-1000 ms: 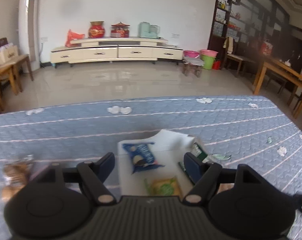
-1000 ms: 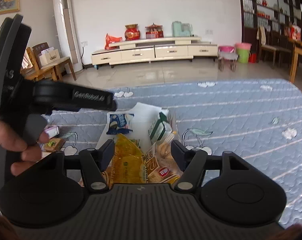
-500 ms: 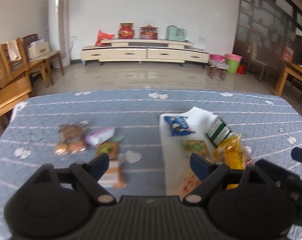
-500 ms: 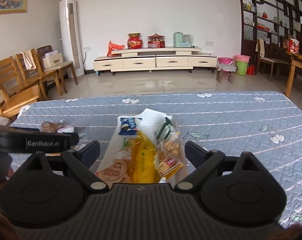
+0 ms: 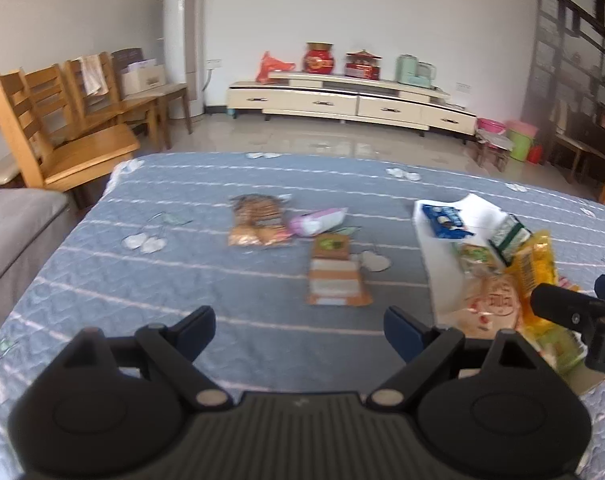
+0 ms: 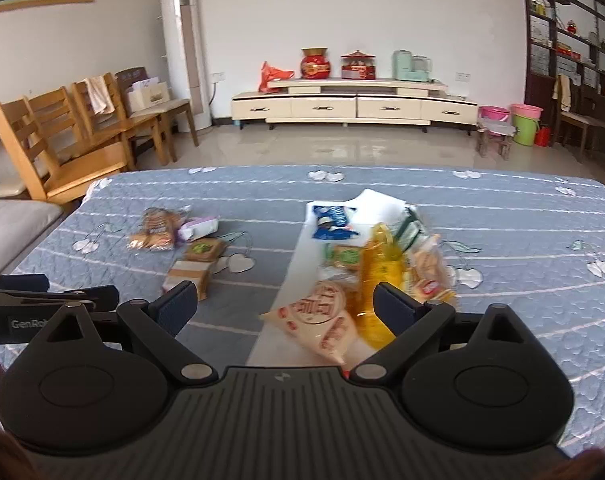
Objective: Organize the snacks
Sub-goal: 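Move both grippers back from the tray toward the remaining snacks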
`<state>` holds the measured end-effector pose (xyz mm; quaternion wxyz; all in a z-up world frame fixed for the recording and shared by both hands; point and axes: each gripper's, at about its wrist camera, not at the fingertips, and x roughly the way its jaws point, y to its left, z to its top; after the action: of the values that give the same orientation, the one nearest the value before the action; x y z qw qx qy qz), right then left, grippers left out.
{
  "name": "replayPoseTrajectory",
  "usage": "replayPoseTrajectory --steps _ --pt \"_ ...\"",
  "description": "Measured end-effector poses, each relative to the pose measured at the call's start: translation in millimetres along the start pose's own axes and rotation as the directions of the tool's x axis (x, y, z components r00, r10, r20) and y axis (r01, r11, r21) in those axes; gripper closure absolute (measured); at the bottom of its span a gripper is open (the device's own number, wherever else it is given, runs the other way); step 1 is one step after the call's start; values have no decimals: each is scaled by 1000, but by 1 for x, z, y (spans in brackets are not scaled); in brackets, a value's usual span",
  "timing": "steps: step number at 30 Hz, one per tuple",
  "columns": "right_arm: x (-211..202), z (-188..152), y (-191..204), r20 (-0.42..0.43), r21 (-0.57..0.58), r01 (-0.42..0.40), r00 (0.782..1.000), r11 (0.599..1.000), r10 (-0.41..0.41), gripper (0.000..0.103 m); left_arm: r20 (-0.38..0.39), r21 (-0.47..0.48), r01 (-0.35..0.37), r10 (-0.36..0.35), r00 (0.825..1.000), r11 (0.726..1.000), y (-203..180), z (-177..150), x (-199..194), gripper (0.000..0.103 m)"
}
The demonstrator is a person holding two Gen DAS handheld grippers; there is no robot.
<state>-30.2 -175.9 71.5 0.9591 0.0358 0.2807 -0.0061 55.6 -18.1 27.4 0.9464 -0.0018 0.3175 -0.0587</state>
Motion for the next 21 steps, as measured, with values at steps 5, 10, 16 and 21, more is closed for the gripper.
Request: replayPoseTrajectory --steps 5,10,16,21 --pt "10 3 8 -14 -25 -29 999 999 28 0 -4 -15 -30 30 1000 999 17 -9 0 12" --pt "17 1 17 -25 -51 -54 998 997 52 0 -23 -45 -45 44 999 998 29 -14 7 12" --pt "23 0 17 -35 -62 -71 997 996 69 0 -22 -64 -66 65 998 996 37 -3 28 9" --pt "30 0 15 -34 -57 -90 996 994 88 0 3 -66 -95 96 995 993 38 29 66 3"
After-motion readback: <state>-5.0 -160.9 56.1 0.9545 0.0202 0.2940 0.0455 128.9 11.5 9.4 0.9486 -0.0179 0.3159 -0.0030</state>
